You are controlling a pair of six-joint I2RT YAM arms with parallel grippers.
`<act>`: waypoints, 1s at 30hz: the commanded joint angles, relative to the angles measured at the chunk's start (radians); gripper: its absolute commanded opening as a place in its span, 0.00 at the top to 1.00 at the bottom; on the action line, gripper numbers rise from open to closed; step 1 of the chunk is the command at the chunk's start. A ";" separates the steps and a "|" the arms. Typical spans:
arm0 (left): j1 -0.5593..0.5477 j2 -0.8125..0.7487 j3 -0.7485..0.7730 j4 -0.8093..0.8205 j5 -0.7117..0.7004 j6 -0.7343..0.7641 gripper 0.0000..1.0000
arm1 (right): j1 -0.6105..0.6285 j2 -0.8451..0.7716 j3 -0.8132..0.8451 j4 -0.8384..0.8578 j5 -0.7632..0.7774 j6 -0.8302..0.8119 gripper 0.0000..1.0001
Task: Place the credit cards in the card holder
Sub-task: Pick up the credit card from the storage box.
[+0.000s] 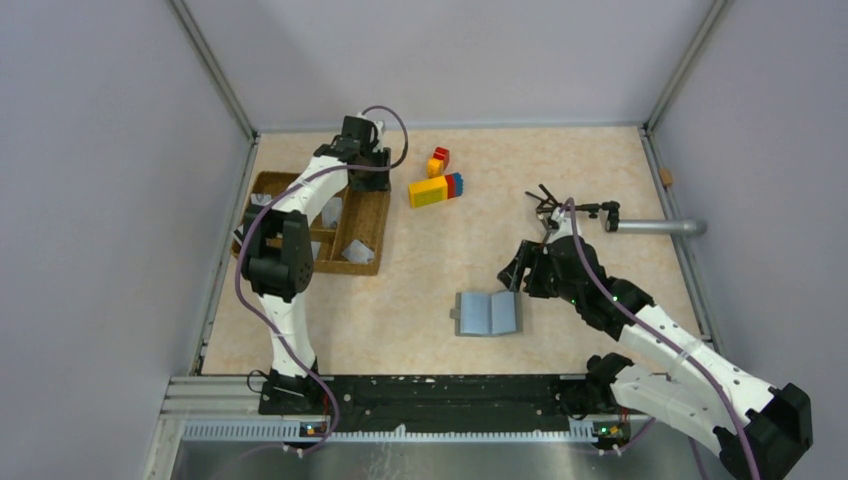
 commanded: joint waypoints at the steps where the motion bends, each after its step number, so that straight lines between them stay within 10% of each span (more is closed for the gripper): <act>1: 0.000 0.013 0.041 0.003 -0.022 0.022 0.53 | -0.008 -0.005 -0.001 0.017 0.004 0.006 0.35; 30: 0.000 0.059 0.049 -0.030 -0.068 0.030 0.82 | -0.008 -0.012 -0.018 0.020 0.001 0.018 0.35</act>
